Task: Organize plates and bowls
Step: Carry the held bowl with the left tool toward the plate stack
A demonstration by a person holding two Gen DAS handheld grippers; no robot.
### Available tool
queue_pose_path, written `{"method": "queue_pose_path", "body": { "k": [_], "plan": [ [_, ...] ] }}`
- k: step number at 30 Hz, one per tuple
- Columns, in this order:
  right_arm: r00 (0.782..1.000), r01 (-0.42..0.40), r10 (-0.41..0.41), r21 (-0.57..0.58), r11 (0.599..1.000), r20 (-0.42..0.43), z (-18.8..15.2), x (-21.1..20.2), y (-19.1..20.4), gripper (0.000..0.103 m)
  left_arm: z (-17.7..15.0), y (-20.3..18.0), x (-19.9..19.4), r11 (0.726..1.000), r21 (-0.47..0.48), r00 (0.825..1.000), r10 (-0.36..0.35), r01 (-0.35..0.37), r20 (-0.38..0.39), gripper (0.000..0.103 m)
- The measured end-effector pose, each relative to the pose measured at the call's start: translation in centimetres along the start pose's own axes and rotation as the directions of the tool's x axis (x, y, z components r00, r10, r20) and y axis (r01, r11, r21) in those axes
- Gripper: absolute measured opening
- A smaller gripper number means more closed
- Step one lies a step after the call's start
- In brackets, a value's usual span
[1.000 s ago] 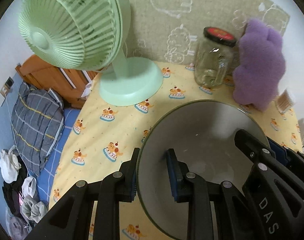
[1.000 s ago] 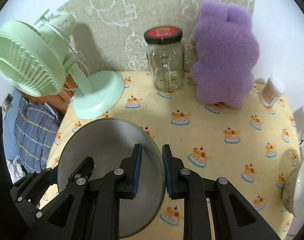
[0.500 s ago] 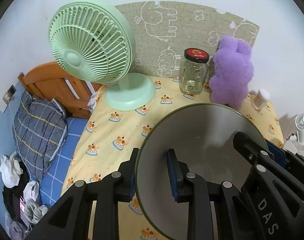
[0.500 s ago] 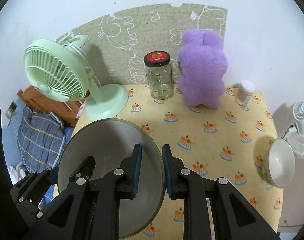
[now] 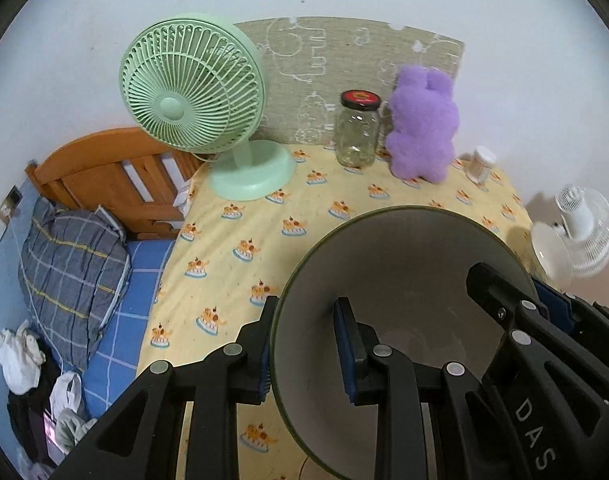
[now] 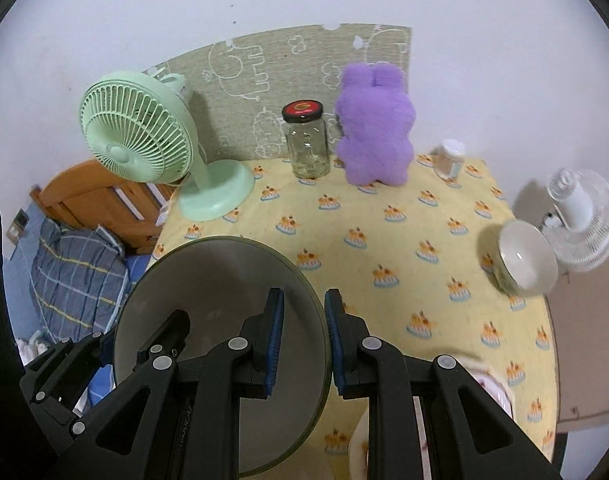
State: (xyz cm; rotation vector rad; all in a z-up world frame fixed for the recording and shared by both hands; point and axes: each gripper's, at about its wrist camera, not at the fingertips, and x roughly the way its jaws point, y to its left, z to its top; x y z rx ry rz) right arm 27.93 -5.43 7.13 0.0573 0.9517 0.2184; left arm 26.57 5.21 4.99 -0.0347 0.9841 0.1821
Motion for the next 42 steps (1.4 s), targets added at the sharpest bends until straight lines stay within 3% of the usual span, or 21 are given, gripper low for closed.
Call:
{"method": "queue_pose_path", "body": {
  "k": [12, 21, 42],
  "plan": [
    [0.995, 0.091, -0.088, 0.072, 0.993, -0.045, -7.4, -2.2, 1.0, 0.025, -6.9, 1.3, -0.8, 0.993, 0.059, 0.993, -0.096, 0.1, -0.065, 0.024],
    [0.986, 0.14, -0.129, 0.107, 0.984, -0.101, -12.1, -1.5, 0.7, 0.025, -10.9, 1.3, 0.3, 0.986, 0.096, 0.984, -0.125, 0.138, -0.127, 0.024],
    [0.969, 0.176, -0.147, 0.138, 0.975, -0.196, -15.0, 2.1, -0.5, 0.025, -13.3, 0.2, 4.2, 0.978, 0.141, 0.965, -0.119, 0.155, -0.235, 0.024]
  ]
}}
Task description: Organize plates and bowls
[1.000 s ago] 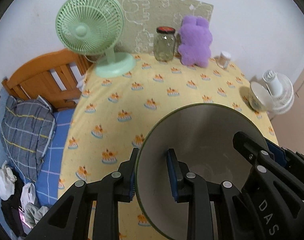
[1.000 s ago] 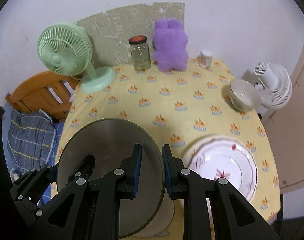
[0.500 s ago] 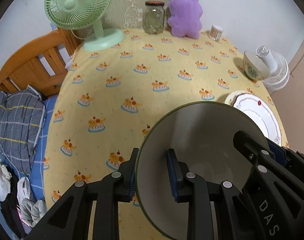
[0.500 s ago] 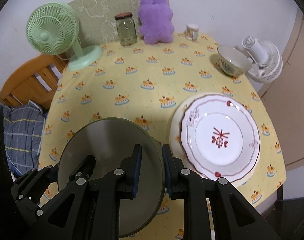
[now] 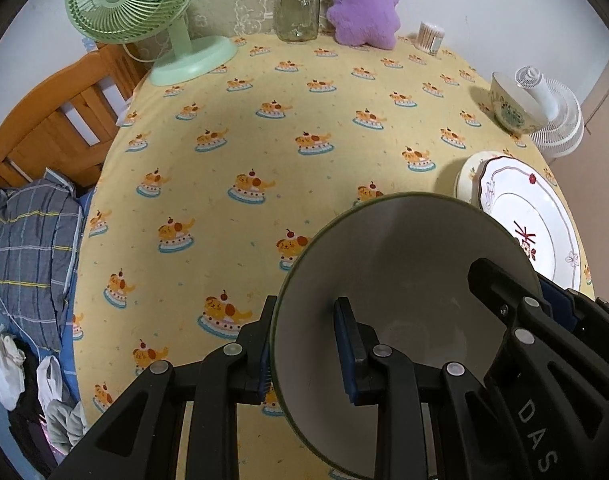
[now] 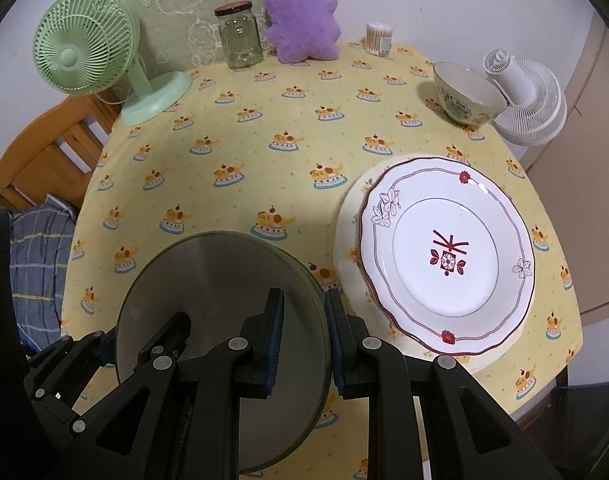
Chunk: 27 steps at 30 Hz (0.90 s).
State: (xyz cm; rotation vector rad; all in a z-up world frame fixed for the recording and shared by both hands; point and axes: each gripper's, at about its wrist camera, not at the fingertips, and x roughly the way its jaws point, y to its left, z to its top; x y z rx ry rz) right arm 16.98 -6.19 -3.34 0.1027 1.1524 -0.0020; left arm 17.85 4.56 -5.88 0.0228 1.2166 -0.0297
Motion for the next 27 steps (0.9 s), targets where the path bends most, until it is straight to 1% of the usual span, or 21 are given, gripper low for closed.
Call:
{"method": "queue_pose_path", "body": {
  "k": [4, 8, 12, 13, 15, 17, 18, 19, 21, 23, 25, 27],
  "plan": [
    [1.0, 0.013, -0.013, 0.0, 1.0, -0.007, 0.1, 0.7, -0.2, 0.025, 0.0, -0.2, 0.8, 1.0, -0.001, 1.0, -0.014, 0.014, -0.023, 0.024],
    [1.0, 0.016, -0.016, 0.0, 1.0, -0.011, 0.1, 1.0, -0.4, 0.025, 0.2, -0.3, 0.9, 1.0, 0.01, 1.0, -0.012, 0.012, -0.013, 0.024],
    [1.0, 0.026, -0.026, 0.004, 1.0, -0.011, 0.1, 1.0, -0.2, 0.025, 0.1, -0.2, 0.9, 1.0, 0.018, 0.999, -0.024, 0.024, -0.022, 0.025],
    [0.999, 0.03, -0.03, 0.005, 1.0, -0.013, 0.0, 0.9, -0.1, 0.025, 0.1, -0.1, 0.8, 0.999, 0.017, 0.999, -0.031, 0.032, -0.026, 0.029],
    [1.0, 0.021, -0.021, 0.015, 1.0, -0.019, 0.0, 0.7, -0.2, 0.025, 0.1, 0.0, 0.6, 0.999, 0.012, 0.998, -0.052, 0.053, -0.026, 0.035],
    [1.0, 0.008, -0.008, 0.024, 1.0, -0.019, 0.0, 0.4, -0.4, 0.025, 0.0, 0.1, -0.3, 0.997, 0.025, 0.997, -0.071, 0.072, -0.008, 0.039],
    [1.0, 0.01, -0.009, 0.029, 1.0, -0.015, 0.0, 0.1, -0.5, 0.025, 0.0, 0.0, -0.6, 0.996, 0.032, 0.997, -0.079, 0.079, 0.0, 0.044],
    [1.0, 0.01, -0.01, 0.032, 0.999, -0.007, -0.1, -0.3, -0.5, 0.025, 0.0, 0.0, -1.1, 0.995, 0.045, 0.996, -0.09, 0.089, 0.01, 0.054],
    [1.0, 0.0, 0.0, 0.031, 1.0, 0.015, -0.1, -1.3, -0.4, 0.033, 0.1, -0.2, -2.2, 0.993, 0.069, 0.994, -0.102, 0.1, 0.031, 0.065],
    [0.999, -0.004, 0.003, 0.035, 0.999, 0.039, -0.1, -2.3, -0.4, 0.055, 0.2, -0.4, -3.0, 0.99, 0.085, 0.993, -0.112, 0.108, 0.047, 0.068],
    [0.997, -0.003, 0.0, 0.045, 0.999, 0.075, 0.1, -3.6, -0.5, 0.064, 0.6, -0.8, -4.2, 0.989, 0.102, 0.991, -0.117, 0.11, 0.07, 0.074],
    [0.996, -0.004, -0.001, 0.052, 0.999, 0.093, 0.4, -4.4, -0.6, 0.065, 1.0, -1.0, -5.0, 0.988, 0.107, 0.989, -0.117, 0.107, 0.093, 0.079]
  ]
}}
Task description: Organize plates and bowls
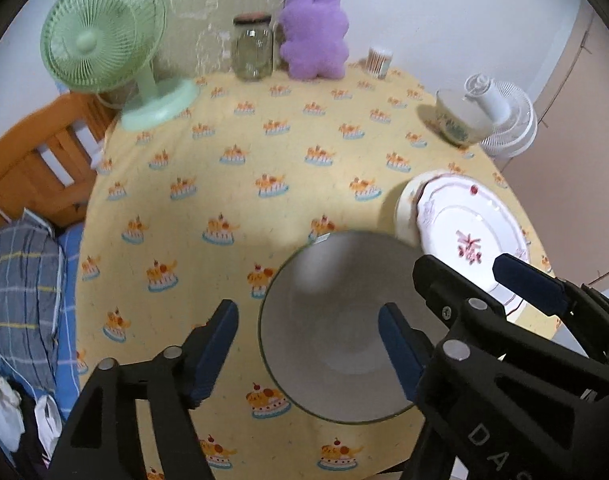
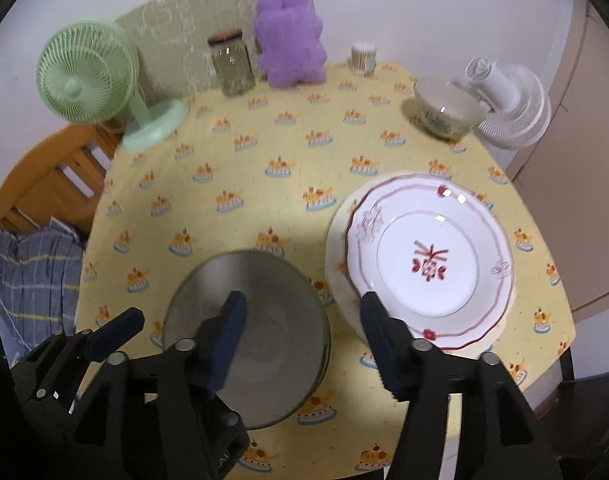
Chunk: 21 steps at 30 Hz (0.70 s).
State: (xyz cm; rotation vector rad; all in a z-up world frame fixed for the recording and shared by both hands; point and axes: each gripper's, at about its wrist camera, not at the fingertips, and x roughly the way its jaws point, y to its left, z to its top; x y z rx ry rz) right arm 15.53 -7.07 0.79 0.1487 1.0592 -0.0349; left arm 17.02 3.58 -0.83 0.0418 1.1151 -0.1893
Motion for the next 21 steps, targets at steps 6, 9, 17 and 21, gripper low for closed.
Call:
{"method": "queue_pose_path", "body": {
  "k": [6, 9, 17, 21],
  "plan": [
    [0.998, -0.01, 0.009, 0.022, 1.0, 0.056, 2.0, -2.0, -1.5, 0.075, 2.1, -1.5, -1.6, 1.0, 0.009, 0.998, 0.0, -0.001, 0.064, 0.084],
    [0.997, -0.005, 0.004, 0.019, 1.0, 0.079, 3.3, -2.6, -2.7, 0.079, 3.3, -2.9, -1.8, 1.0, 0.012, 0.995, 0.014, -0.015, 0.094, 0.085],
    [0.993, -0.008, 0.009, -0.012, 1.0, 0.115, 7.6, -2.2, -7.6, 0.085, 7.8, -8.3, -0.7, 0.999, 0.015, 0.988, 0.039, -0.042, 0.147, 0.085],
    [0.993, -0.022, 0.026, -0.034, 0.999, 0.116, 10.4, -1.3, -10.6, 0.085, 10.0, -10.5, 0.5, 0.998, -0.014, 0.987, 0.057, -0.055, 0.154, 0.085]
  ]
}}
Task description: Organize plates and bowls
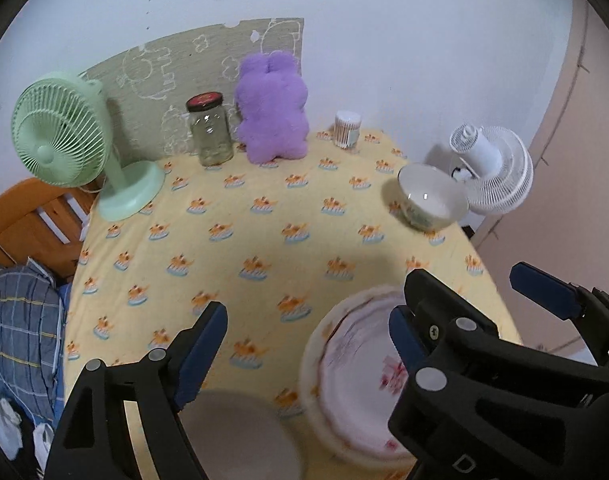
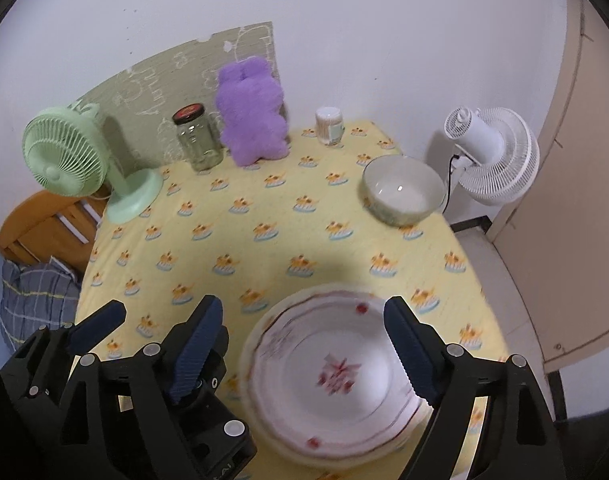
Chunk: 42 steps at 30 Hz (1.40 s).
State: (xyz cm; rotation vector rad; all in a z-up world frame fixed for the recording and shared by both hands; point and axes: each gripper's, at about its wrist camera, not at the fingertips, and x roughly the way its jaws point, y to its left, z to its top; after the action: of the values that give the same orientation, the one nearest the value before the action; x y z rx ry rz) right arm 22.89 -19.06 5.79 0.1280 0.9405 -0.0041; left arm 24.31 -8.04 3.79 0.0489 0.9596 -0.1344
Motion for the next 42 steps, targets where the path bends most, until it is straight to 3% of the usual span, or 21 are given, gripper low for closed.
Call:
{"method": "queue_pose_path", "body": {
  "k": [7, 16, 26, 29, 36, 38, 42],
  "plan": [
    [1.0, -0.025, 0.026, -0.019, 0.999, 0.016, 4.2, 3.5, -5.8, 0.085, 4.1, -4.9, 4.0, 0.998, -0.008, 0.998, 0.059, -0.059, 0.019, 0.085],
    [1.0, 0.004, -0.004, -0.007, 1.0, 0.027, 9.1, 8.7, -12.7, 0.085, 9.0, -10.3, 10.2, 0.995, -0.039, 0.995, 0.097, -0.096, 0.025, 0.084],
    [1.0, 0.016, -0.016, 0.015, 1.0, 0.015, 12.1, 15.0, -17.6, 0.084, 11.4, -13.7, 16.6, 0.988, -0.073, 0.991, 0.134, -0.135, -0.009, 0.081],
    [1.0, 0.008, -0.009, 0.042, 0.999, 0.019, 12.4, 16.4, -18.5, 0.069, 11.6, -13.8, 18.5, 0.988, -0.098, 0.992, 0.116, -0.12, -0.042, 0.074],
    [0.999, -0.005, 0.009, 0.076, 0.997, -0.047, 12.5, 19.9, -19.5, 0.055, 11.6, -14.0, 21.3, 0.989, -0.086, 0.989, 0.115, -0.124, -0.096, 0.046],
    [0.998, -0.022, 0.027, 0.085, 0.996, -0.064, 12.4, 20.6, -19.5, 0.046, 11.5, -14.0, 22.0, 0.99, -0.091, 0.989, 0.096, -0.106, -0.114, 0.044],
    [0.996, -0.018, 0.024, 0.075, 0.997, -0.084, 12.2, 21.6, -19.5, 0.039, 11.5, -14.1, 22.8, 0.992, -0.075, 0.987, 0.093, -0.103, -0.13, 0.031]
  ]
}}
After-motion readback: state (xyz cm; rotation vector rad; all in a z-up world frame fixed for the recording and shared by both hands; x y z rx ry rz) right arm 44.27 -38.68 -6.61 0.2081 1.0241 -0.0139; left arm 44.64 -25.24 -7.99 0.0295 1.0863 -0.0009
